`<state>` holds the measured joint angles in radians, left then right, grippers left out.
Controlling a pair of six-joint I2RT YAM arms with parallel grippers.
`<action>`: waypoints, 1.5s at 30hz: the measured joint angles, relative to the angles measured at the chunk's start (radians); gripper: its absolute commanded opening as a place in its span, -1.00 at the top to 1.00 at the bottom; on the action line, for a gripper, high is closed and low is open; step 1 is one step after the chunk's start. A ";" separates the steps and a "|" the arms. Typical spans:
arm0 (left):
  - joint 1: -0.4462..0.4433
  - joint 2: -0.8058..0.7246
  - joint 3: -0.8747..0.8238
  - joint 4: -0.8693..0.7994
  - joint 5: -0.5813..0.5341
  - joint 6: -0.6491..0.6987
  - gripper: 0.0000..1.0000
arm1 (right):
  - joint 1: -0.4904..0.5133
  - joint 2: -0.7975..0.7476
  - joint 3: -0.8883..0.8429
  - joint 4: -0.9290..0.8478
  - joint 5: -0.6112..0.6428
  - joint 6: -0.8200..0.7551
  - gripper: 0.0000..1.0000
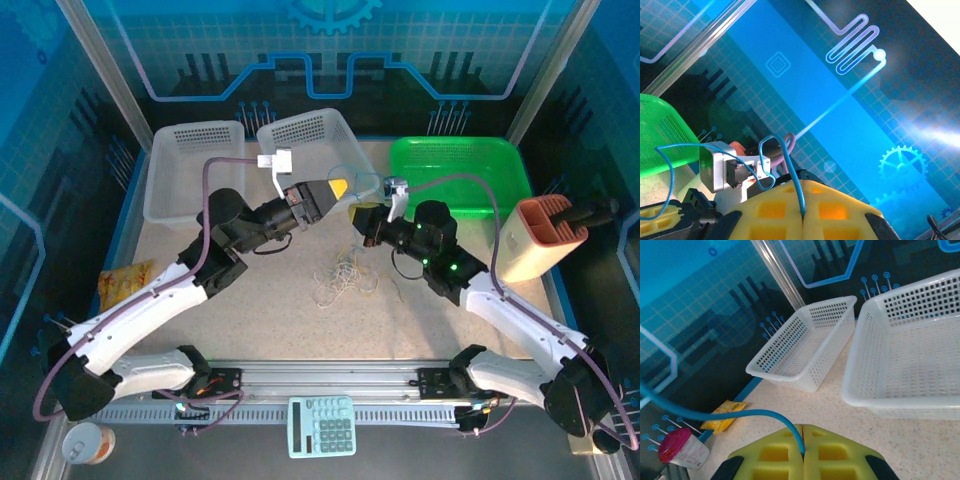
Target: Untangle the cables
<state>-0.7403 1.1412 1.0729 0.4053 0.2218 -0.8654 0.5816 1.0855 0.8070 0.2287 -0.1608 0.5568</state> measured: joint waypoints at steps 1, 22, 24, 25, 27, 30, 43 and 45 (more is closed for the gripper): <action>0.005 -0.009 -0.004 0.000 -0.002 0.000 1.00 | 0.000 0.006 0.013 0.000 -0.012 0.010 1.00; 0.046 -0.058 -0.075 -0.017 -0.045 -0.027 1.00 | 0.088 0.056 0.023 -0.591 0.074 0.105 1.00; 0.047 -0.058 -0.074 -0.018 -0.045 -0.026 1.00 | 0.092 0.015 0.071 -0.616 0.079 0.096 1.00; 0.051 -0.058 -0.073 -0.021 -0.045 -0.026 1.00 | 0.092 -0.002 0.108 -0.625 0.084 0.089 1.00; 0.063 -0.053 -0.065 -0.033 -0.045 -0.021 1.00 | 0.085 -0.014 0.178 -0.629 0.098 0.070 1.00; 0.105 -0.020 -0.021 -0.055 -0.041 -0.006 1.00 | 0.054 0.020 0.295 -0.623 0.108 0.047 1.00; 0.379 0.439 0.370 -0.111 0.009 0.089 1.00 | -0.100 0.655 0.750 -0.513 0.075 0.019 1.00; 0.402 0.525 0.441 -0.113 0.024 0.092 1.00 | -0.105 0.734 0.800 -0.501 0.059 0.019 0.86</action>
<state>-0.3386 1.6657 1.5143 0.2924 0.2459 -0.7738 0.4763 1.8191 1.6070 -0.2726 -0.1017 0.5762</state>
